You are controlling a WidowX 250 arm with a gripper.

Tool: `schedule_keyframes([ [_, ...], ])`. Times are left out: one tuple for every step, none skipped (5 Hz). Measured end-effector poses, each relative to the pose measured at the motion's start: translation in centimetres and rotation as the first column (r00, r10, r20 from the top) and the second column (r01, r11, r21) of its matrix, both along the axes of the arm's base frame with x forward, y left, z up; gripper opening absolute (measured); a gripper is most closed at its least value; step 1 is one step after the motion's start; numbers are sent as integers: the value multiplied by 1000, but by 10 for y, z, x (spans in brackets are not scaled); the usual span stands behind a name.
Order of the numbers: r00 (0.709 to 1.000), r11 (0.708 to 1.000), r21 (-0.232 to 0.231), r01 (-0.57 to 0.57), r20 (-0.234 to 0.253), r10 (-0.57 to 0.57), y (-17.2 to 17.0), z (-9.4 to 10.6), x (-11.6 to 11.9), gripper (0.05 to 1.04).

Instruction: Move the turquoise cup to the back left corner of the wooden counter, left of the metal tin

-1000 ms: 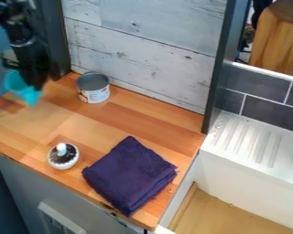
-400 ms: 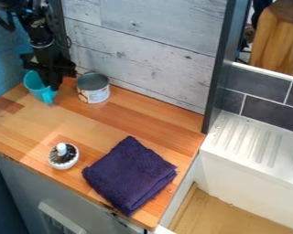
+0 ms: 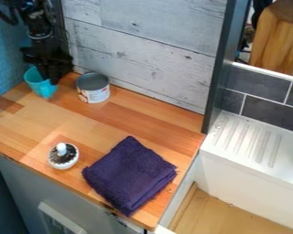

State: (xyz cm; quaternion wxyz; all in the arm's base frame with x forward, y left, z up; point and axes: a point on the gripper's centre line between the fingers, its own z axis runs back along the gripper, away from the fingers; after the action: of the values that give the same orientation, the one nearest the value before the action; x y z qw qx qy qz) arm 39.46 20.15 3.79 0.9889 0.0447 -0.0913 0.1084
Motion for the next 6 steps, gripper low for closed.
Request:
schedule_keyframes([
  [1000,1000,-13,-13,6,13,13,4,-5,565],
  [1000,1000,-17,0,3,0,12,4,-6,869],
  [999,1000,-6,23,26,-23,10,15,-7,1010],
  [997,999,17,51,53,-52,-4,30,-25,1005],
  [986,984,87,156,37,-160,-54,32,-38,1002],
  [969,962,133,237,36,-244,-84,48,-57,1000],
])
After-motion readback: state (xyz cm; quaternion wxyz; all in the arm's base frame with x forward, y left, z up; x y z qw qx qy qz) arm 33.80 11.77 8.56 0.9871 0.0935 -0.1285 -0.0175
